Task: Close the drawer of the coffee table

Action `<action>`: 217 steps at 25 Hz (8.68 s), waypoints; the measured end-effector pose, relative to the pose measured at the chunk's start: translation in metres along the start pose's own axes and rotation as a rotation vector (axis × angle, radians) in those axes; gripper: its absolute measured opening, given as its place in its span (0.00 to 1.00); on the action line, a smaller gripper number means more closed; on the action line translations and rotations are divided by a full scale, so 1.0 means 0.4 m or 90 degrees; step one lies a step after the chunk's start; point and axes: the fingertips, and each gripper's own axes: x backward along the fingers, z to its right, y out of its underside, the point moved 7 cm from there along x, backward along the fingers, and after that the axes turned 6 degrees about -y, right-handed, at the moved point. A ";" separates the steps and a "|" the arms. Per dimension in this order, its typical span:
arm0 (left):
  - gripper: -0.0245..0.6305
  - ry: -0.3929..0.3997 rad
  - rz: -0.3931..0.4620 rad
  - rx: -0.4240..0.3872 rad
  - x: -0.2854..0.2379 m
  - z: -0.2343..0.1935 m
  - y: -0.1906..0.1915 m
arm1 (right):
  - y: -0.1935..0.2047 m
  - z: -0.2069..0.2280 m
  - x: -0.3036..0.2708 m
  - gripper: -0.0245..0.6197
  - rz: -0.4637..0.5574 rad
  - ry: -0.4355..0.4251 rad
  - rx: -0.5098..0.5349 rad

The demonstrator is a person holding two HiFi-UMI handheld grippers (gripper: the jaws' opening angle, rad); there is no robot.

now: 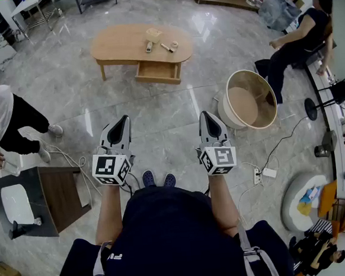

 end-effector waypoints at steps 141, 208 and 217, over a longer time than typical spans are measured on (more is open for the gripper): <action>0.08 -0.036 -0.023 -0.050 -1.388 -0.674 0.545 | 0.565 0.686 -1.335 0.08 0.035 0.009 0.016; 0.19 -0.054 -0.070 -0.055 -1.427 -0.818 1.728 | 1.736 0.782 -1.349 0.41 -0.055 -0.001 0.054; 0.24 -0.089 -0.062 -0.043 -1.469 -0.846 1.732 | 1.757 0.791 -1.371 0.43 -0.055 0.018 0.034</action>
